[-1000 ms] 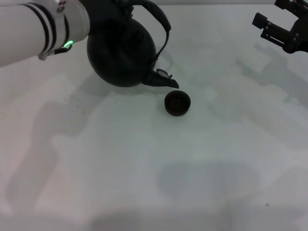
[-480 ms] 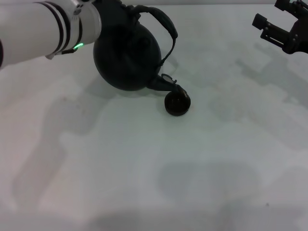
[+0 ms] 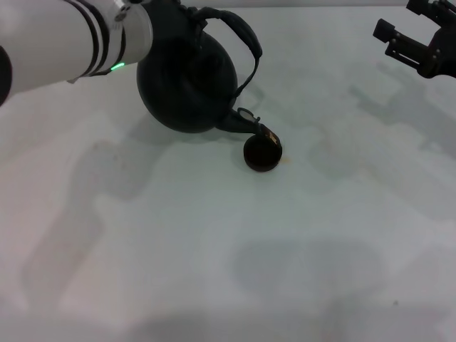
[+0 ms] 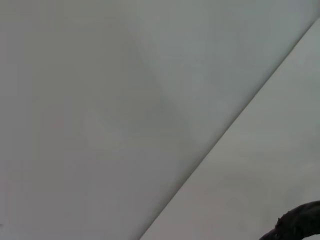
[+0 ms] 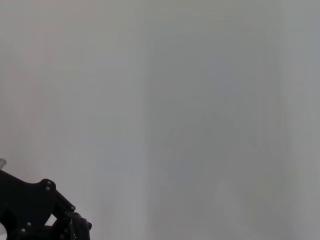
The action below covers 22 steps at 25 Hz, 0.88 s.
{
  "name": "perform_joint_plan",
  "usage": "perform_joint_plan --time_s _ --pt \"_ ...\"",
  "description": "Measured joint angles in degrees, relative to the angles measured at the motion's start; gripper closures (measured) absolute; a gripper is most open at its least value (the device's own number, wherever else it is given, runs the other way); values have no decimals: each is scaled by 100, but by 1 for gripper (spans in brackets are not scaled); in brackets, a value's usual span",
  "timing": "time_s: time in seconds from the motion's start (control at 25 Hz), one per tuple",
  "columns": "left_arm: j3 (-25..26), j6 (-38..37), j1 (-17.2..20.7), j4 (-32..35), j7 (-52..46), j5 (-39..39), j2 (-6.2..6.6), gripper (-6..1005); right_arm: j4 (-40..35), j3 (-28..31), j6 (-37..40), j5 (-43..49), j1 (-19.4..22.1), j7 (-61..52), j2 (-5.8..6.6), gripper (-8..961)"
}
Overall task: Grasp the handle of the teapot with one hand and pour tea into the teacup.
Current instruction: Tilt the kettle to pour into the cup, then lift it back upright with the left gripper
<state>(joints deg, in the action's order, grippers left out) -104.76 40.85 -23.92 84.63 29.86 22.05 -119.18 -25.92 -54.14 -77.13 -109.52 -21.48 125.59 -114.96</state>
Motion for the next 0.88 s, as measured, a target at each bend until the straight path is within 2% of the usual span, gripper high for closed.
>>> perform_joint_plan --time_s 0.88 --pt "-10 302 -110 38 -66 -355 0 879 -1 1 80 -8 -18 0 -9 117"
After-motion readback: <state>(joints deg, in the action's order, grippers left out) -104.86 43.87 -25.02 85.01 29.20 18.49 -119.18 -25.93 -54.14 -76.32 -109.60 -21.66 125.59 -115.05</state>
